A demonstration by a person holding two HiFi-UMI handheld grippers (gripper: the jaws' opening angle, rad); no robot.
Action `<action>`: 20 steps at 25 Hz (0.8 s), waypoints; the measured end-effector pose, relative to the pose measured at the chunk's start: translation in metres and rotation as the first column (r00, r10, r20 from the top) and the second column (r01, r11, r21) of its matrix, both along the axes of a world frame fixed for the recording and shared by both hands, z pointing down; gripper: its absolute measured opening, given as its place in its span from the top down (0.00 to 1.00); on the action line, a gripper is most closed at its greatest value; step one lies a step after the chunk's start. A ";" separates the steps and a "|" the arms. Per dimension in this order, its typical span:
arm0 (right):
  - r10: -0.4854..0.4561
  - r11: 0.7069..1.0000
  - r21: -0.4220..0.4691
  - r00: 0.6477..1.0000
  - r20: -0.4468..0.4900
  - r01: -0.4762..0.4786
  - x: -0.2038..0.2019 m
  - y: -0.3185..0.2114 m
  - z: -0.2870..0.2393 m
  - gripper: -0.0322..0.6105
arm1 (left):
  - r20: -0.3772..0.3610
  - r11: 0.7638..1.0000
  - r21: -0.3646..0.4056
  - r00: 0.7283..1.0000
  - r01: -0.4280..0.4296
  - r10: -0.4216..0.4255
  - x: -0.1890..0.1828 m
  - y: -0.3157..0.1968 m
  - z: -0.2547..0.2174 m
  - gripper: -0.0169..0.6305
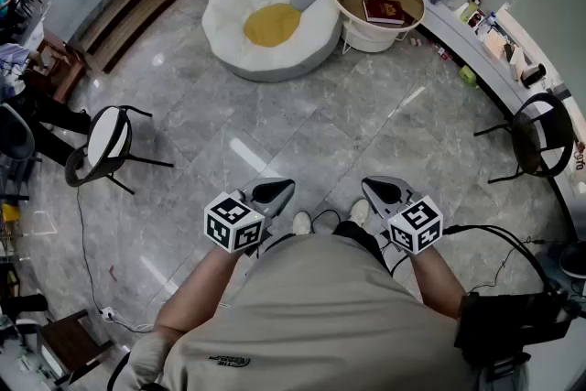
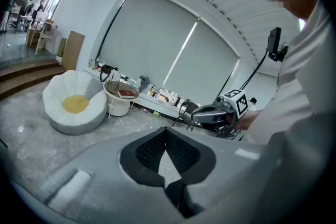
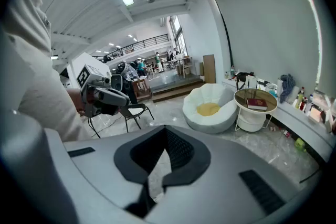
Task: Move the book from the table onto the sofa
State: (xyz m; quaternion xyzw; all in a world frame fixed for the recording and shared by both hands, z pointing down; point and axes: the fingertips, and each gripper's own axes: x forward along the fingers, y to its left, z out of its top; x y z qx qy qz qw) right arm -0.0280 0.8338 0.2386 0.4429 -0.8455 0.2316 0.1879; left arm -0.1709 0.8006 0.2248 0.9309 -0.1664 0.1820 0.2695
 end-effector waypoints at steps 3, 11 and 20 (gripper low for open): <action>0.016 1.000 0.004 1.000 -0.002 -0.016 -0.019 -0.007 0.004 0.93 | 0.003 1.000 0.010 1.000 -0.018 0.018 -0.018 -0.013 0.005 0.96; 0.056 0.998 -0.027 0.998 -0.023 -0.057 -0.014 -0.027 0.008 0.93 | -0.021 0.998 0.023 0.998 -0.065 0.066 -0.004 -0.048 0.007 0.96; 0.053 0.999 -0.009 0.997 0.049 -0.053 0.039 -0.131 0.011 0.93 | 0.014 0.995 0.030 0.995 -0.099 0.098 0.065 -0.143 -0.001 0.96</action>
